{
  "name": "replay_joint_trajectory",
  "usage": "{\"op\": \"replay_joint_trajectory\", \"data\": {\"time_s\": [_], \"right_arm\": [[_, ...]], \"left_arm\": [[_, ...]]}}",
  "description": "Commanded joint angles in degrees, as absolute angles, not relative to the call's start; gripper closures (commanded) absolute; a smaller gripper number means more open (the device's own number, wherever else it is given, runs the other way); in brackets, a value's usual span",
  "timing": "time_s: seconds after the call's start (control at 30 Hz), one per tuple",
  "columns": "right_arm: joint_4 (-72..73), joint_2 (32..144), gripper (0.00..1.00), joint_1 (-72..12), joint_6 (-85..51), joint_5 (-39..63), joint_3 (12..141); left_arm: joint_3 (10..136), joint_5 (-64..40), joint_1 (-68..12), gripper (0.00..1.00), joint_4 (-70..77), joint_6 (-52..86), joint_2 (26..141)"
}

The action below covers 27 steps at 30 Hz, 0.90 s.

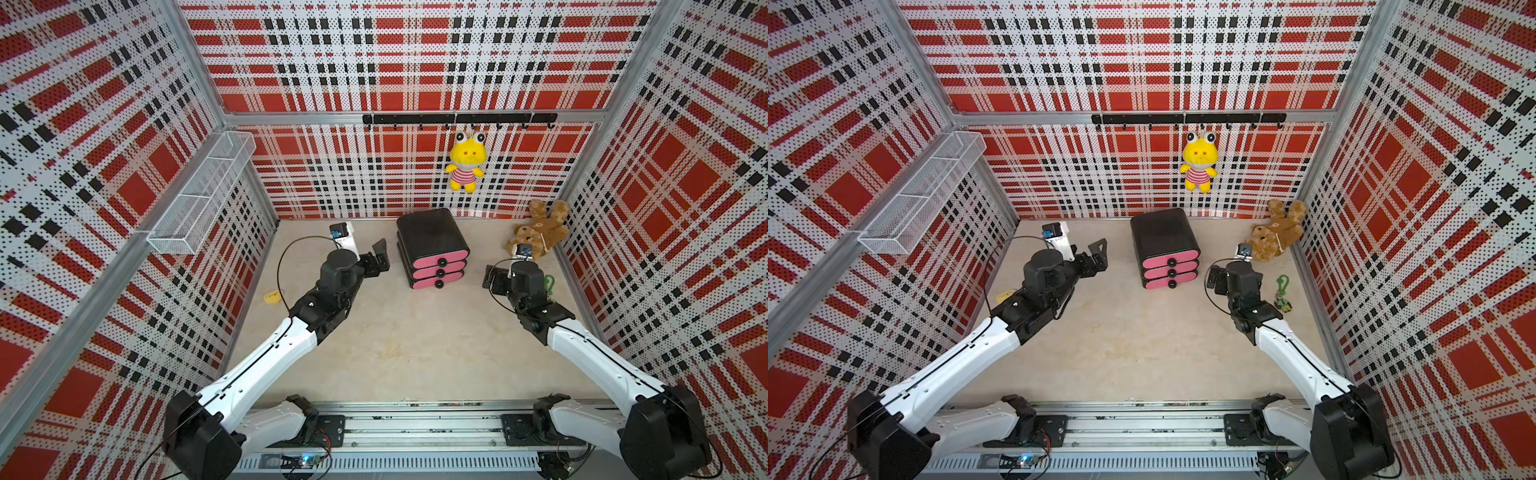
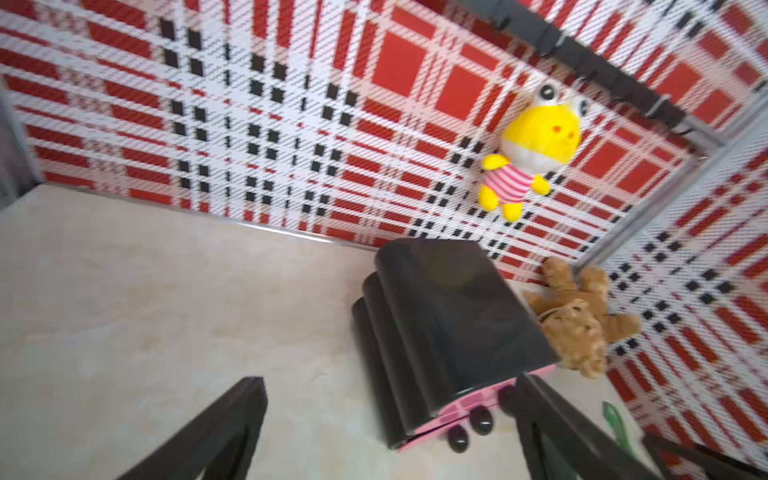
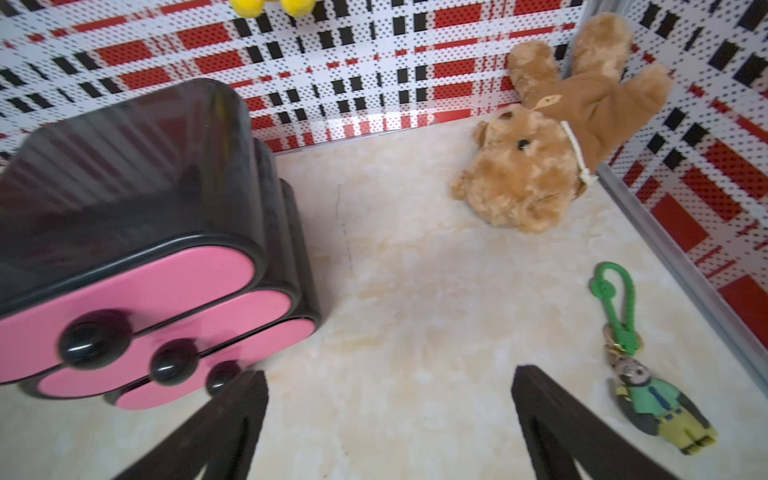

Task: Place the transparent tape into the drawer according to color
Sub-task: Reset both arms

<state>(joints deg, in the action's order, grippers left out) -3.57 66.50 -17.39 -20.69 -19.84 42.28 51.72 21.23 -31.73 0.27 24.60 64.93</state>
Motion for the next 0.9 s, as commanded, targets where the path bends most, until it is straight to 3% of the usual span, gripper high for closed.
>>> {"op": "replay_joint_trajectory", "data": {"time_s": [0.0,0.13,0.27,0.5,0.7,0.87], "right_arm": [[-1.12,68.22,0.00,-14.99,-15.65,-21.79,42.21],[10.15,71.83,0.00,-10.17,-10.44,-20.07,37.41],[20.26,77.08,0.00,-6.16,-8.12,-20.33,33.50],[41.87,81.83,0.00,-5.36,-4.38,-20.87,25.85],[56.19,86.41,0.00,-5.30,-4.01,-20.05,19.77],[62.76,88.26,0.00,-5.01,-4.27,-18.92,16.84]], "left_arm": [[43.56,29.68,-31.13,0.01,8.12,19.69,63.65],[29.31,36.56,-30.75,0.01,24.09,10.73,59.79],[17.78,35.57,-26.06,0.00,37.55,6.97,57.54],[10.54,33.02,-20.03,0.01,50.39,0.63,57.34],[9.00,31.22,-14.77,0.01,63.36,-3.07,67.60],[10.60,21.72,-7.62,0.00,73.39,-2.92,81.23]]}}
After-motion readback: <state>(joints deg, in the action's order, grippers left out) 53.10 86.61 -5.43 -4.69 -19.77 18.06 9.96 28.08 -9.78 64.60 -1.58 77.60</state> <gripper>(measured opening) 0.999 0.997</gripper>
